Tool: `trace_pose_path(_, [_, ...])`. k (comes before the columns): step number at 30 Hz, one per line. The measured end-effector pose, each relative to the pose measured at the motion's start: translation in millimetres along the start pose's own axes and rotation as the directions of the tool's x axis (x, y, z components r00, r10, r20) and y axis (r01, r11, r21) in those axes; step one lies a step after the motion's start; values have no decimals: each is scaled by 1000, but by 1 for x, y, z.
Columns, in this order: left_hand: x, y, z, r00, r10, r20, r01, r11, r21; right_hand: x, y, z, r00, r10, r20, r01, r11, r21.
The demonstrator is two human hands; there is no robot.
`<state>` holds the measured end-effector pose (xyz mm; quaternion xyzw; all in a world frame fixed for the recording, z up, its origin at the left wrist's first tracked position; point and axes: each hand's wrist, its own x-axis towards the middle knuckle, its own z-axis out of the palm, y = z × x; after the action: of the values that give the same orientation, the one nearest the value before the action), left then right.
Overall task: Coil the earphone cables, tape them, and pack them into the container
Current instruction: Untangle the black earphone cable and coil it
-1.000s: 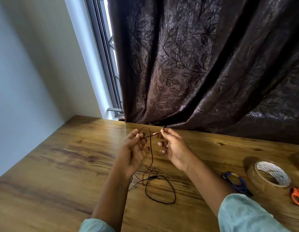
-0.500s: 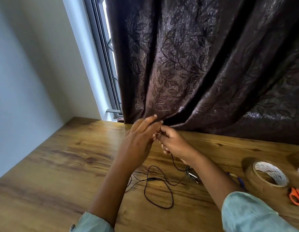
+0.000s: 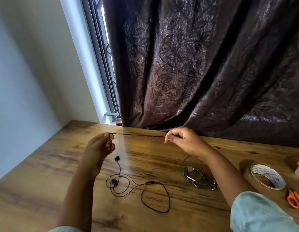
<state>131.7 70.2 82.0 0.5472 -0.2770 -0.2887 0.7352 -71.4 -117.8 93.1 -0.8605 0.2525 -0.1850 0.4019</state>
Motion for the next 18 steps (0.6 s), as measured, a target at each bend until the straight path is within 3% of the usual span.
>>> trace_pose_path(2, [-15,5,7,991,-63,120,99,940,-327,0,3,5,998,17,-62,-15,999,33])
trace_pose_path(4, [-28,11,32,982,-47,184,132,865,-484,-1,3,19,998,24,-62,-21,999,40])
trace_pose_path(7, [-32,17,72,982,9,188,96,836,-541,-7,0,45,999,28,31,-30,999,45])
trace_pose_path(10, [-21,13,86,997,6,78,37,841,-541,-11,-5,60,994,17,111,-18,1000,12])
trace_pose_path(12, [-14,4,86,996,47,-72,-75,894,-442,-16,-7,61,986,7,166,-7,1000,2])
trace_pose_path(15, [-10,-13,81,967,141,-214,-176,972,-154,-23,-12,57,976,-16,216,16,1000,2])
trace_pose_path(17, [-8,-28,72,939,270,-212,-221,948,231,-24,-16,52,977,-26,213,35,999,-40])
trace_pose_path(18, [-8,-34,68,938,326,-120,-238,855,462,-23,-18,48,977,-35,212,53,995,-81])
